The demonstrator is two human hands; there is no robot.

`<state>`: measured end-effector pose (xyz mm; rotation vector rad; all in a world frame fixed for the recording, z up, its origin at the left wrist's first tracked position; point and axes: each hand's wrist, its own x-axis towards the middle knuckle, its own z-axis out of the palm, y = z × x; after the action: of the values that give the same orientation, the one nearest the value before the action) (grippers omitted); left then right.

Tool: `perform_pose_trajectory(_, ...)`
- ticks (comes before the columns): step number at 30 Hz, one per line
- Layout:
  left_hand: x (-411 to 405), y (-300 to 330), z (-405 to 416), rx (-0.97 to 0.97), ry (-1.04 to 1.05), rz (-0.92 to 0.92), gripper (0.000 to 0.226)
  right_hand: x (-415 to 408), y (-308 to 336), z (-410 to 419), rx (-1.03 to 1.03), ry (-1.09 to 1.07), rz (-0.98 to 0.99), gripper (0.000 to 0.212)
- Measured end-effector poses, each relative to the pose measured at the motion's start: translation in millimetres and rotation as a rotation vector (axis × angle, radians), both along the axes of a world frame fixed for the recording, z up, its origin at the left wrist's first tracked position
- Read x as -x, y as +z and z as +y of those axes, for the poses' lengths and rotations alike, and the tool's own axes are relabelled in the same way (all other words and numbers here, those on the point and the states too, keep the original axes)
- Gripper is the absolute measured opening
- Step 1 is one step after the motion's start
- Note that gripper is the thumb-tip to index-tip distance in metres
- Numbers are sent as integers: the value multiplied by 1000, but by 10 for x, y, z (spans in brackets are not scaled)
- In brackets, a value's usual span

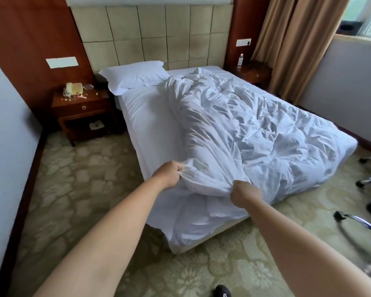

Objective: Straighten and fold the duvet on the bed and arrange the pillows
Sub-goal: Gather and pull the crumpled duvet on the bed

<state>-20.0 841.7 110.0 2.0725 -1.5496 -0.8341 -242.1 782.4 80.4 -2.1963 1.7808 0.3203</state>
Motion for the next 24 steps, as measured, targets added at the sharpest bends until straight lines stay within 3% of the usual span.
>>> perform_pose_trajectory(3, 137, -610, 190, -150, -40, 22, 31, -4, -314, 132, -85, 74, 94, 32)
perform_pose_trajectory(6, 128, -839, 290, -194, -49, 47, 35, -132, -444, 193, -118, 182, 77, 34)
perform_pose_trajectory(10, -2, -899, 239, -126, 52, 154, 30, -399, -506, 274, -57, 273, -75, 63)
perform_pose_trajectory(12, -37, -833, 154, -82, 73, 203, 27, -534, -474, 286, 12, 362, -61, 69)
perform_pose_trajectory(14, -60, -770, 71, -94, 46, 216, 22, -599, -439, 251, 1, 420, 68, 61)
perform_pose_trajectory(17, -137, -722, -11, -236, 26, 241, 32, -663, -375, 174, -124, 386, 331, 42)
perform_pose_trajectory(20, -321, -748, -149, -254, 105, 256, 40, -813, -379, 58, -191, 314, 299, 38)
perform_pose_trajectory(24, -634, -784, -408, -237, 150, 153, 31, -1138, -506, -148, -142, 358, 159, 50)
